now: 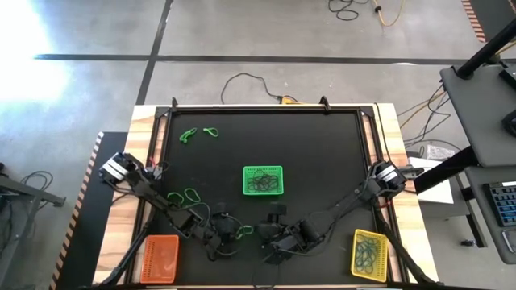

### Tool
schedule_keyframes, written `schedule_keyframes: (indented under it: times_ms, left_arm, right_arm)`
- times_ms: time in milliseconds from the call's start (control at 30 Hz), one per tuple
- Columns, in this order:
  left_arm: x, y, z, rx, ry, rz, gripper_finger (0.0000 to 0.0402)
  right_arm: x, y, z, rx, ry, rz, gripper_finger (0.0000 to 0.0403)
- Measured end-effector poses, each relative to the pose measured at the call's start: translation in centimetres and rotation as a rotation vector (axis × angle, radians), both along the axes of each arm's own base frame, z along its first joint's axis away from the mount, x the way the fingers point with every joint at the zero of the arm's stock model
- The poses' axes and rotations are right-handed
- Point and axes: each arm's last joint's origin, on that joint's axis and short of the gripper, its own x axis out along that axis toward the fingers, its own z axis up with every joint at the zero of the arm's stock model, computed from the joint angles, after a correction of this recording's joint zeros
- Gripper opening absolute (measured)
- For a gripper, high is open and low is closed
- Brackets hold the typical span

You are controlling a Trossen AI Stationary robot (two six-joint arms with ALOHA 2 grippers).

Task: Sort rubber bands into baskets
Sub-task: Put the green rubber band into the orange basket

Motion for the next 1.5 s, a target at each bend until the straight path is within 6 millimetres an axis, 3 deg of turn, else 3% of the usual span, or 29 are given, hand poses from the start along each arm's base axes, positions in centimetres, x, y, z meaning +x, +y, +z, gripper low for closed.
schedule_keyframes:
  times_ms: [333,1033,1267,1500]
  left_arm:
    - [1.1,-1.0,-0.9,-0.011,-0.04,-0.027,0.0076]
    - [1.6,-0.8,-1.8,0.074,-0.078,0.075,0.0075]
    - [1.5,-0.2,-2.0,0.088,-0.054,0.138,0.0009]
    - [1.5,-0.1,-1.8,0.096,-0.032,0.089,0.0001]
  right_arm:
    - [0.0,0.0,0.0,0.0,0.0,0.0,0.0205]
    - [0.0,0.0,0.0,-0.001,0.001,0.002,0.0205]
    - [0.0,0.0,0.0,0.0,0.001,0.001,0.0205]
    - [0.0,0.0,0.0,-0.001,0.001,0.002,0.0205]
